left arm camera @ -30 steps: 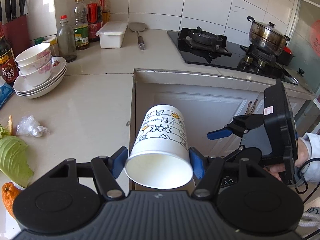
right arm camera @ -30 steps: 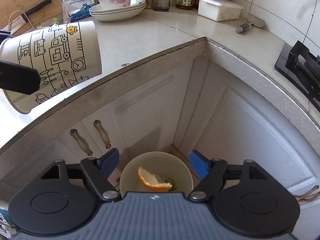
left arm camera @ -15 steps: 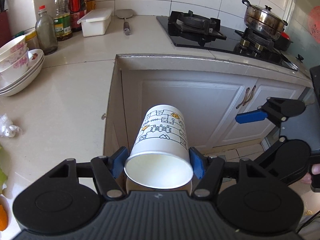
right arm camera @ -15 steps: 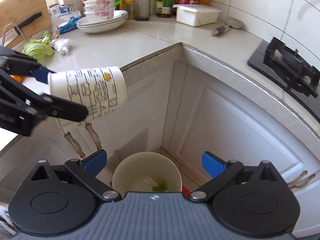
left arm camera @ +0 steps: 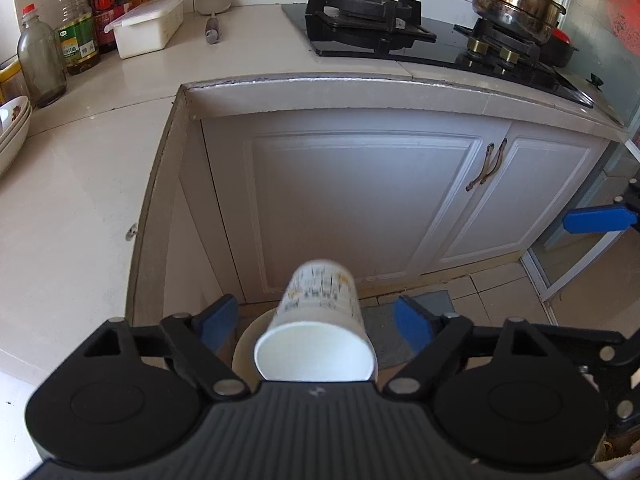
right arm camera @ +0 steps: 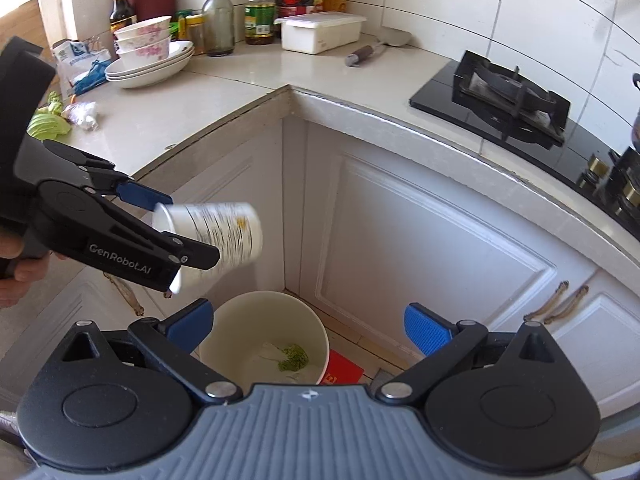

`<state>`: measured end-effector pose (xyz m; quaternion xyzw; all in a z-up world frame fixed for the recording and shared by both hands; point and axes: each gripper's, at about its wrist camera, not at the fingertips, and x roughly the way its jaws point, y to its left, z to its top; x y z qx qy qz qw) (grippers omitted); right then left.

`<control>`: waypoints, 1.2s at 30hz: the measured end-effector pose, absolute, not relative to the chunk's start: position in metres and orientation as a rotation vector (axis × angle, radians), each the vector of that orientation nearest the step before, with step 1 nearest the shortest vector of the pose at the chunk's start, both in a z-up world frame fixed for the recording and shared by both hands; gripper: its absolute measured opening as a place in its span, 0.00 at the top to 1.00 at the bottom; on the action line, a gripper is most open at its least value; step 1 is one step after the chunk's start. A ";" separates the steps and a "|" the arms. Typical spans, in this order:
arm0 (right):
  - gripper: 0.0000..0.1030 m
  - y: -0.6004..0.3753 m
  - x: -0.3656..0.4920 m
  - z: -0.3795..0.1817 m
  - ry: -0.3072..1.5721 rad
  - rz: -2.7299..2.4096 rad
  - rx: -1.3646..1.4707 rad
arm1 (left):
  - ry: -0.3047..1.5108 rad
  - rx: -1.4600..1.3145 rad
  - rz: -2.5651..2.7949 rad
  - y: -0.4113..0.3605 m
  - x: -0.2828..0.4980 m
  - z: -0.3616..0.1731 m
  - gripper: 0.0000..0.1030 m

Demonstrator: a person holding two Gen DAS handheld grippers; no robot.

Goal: Collect trash
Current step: 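Lower the white paper cup into the bin and open the left tool, then move both tools back up to the trash on the counter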

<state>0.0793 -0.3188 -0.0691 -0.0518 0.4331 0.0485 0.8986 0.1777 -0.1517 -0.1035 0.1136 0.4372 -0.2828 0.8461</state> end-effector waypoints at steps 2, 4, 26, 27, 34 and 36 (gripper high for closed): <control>0.00 -0.321 0.077 -0.069 0.896 0.090 -0.106 | 0.920 0.241 -0.594 -0.152 0.179 -0.104 0.16; 0.00 -0.323 0.076 -0.068 0.893 0.082 -0.106 | 0.916 0.240 -0.591 -0.152 0.179 -0.103 0.16; 0.00 -0.287 0.098 -0.038 0.802 0.190 -0.208 | 0.780 0.193 -0.433 -0.106 0.146 -0.046 0.13; 0.00 -0.285 0.100 -0.036 0.795 0.200 -0.207 | 0.780 0.187 -0.417 -0.101 0.144 -0.046 0.13; 0.00 -0.262 0.116 -0.027 0.774 0.284 -0.213 | 0.790 0.131 -0.292 -0.057 0.133 -0.042 0.13; 0.00 -0.250 0.121 -0.025 0.766 0.317 -0.224 | 0.787 0.121 -0.248 -0.043 0.130 -0.041 0.13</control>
